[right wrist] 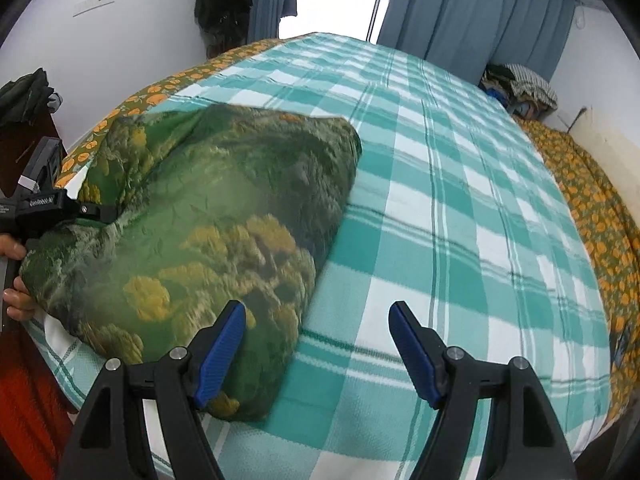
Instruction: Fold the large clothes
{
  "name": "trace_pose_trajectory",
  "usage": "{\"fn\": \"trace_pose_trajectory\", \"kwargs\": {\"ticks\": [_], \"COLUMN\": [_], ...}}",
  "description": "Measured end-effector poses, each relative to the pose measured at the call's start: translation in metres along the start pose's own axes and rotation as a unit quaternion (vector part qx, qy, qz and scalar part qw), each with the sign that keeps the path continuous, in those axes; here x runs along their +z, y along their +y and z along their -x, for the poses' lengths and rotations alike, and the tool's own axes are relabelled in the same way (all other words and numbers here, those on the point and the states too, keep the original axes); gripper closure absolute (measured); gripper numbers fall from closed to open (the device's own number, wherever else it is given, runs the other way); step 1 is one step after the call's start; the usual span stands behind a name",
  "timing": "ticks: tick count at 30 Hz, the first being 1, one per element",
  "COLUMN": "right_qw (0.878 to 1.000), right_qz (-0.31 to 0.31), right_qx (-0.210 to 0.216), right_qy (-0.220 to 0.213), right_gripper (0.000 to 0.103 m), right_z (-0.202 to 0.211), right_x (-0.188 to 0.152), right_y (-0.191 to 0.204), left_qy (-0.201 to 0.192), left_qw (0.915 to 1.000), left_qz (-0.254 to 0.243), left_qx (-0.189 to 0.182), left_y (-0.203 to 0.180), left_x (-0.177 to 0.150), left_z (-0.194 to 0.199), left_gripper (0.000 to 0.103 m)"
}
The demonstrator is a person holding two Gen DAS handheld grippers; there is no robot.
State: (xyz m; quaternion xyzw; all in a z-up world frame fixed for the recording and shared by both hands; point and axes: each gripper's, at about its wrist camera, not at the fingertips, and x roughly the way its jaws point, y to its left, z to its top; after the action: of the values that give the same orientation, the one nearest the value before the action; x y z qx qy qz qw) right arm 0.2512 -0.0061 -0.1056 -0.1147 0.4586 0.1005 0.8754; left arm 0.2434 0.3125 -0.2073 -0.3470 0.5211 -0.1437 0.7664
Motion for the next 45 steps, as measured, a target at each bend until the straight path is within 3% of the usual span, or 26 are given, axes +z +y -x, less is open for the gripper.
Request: {"fn": "trace_pose_trajectory", "kwargs": {"ticks": [9,16,23,26,27,30,31,33,35,36,38,40,43,44,45], "right_qw": [0.998,0.987,0.980,0.975,0.975,0.984,0.984,0.971,0.939,0.906,0.868,0.863,0.872,0.861,0.861], "right_qz": [-0.041,-0.106,-0.163,-0.180,-0.170,-0.113,-0.120,-0.172,-0.231,-0.261,-0.281,-0.274,-0.244,-0.255,-0.253], "right_qx": [-0.004,0.017,0.043,0.105,0.133,0.124,0.118,0.163,0.254,0.331,0.410,0.424,0.419,0.435,0.438], "right_qy": [0.045,0.121,0.108,0.078,0.061,0.067,0.058,0.014,-0.029,-0.032,0.001,0.025,0.068,0.061,0.052], "right_gripper": [0.027,0.027,0.021,0.006,0.000,0.000,0.000,0.000,0.000,0.000,0.001,0.001,0.001,0.001,0.013], "right_z": [-0.021,-0.062,-0.067,-0.069,-0.070,-0.064,-0.057,-0.041,-0.031,-0.036,-0.057,-0.078,-0.114,-0.124,-0.126], "right_x": [-0.032,-0.074,-0.085,-0.096,-0.100,-0.098,-0.093,-0.081,-0.068,-0.058,-0.043,-0.033,-0.024,-0.022,-0.019], "right_y": [-0.037,-0.066,-0.079,-0.089,-0.090,-0.080,-0.081,-0.091,-0.103,-0.106,-0.098,-0.084,-0.061,-0.057,-0.055], "left_qy": [-0.001,-0.002,-0.003,-0.006,-0.008,-0.010,-0.009,-0.010,-0.010,-0.010,-0.010,-0.010,-0.009,-0.010,-0.011], "left_qw": [1.0000,1.0000,1.0000,1.0000,0.9999,0.9999,0.9999,0.9999,0.9999,0.9999,0.9999,0.9998,0.9999,0.9998,0.9999], "left_qz": [-0.001,-0.002,-0.003,-0.005,-0.005,-0.007,-0.007,-0.008,-0.008,-0.009,-0.009,-0.010,-0.011,-0.011,-0.008], "left_qx": [-0.002,-0.002,-0.003,-0.004,-0.005,-0.008,-0.008,-0.008,-0.009,-0.010,-0.011,-0.010,-0.010,-0.010,-0.010], "left_y": [0.003,0.002,0.005,0.005,0.006,0.007,0.008,0.008,0.008,0.009,0.010,0.010,0.011,0.010,0.010], "left_x": [-0.001,0.000,0.001,0.000,0.001,0.001,0.002,0.001,0.002,0.002,0.003,0.003,0.004,0.004,0.005], "left_z": [0.004,0.004,0.005,0.006,0.007,0.006,0.006,0.006,0.006,0.006,0.005,0.005,0.004,0.003,0.003], "left_gripper": [0.000,0.000,0.000,0.000,0.000,0.000,0.000,0.000,0.000,0.000,0.000,0.000,0.000,0.000,0.000]}}
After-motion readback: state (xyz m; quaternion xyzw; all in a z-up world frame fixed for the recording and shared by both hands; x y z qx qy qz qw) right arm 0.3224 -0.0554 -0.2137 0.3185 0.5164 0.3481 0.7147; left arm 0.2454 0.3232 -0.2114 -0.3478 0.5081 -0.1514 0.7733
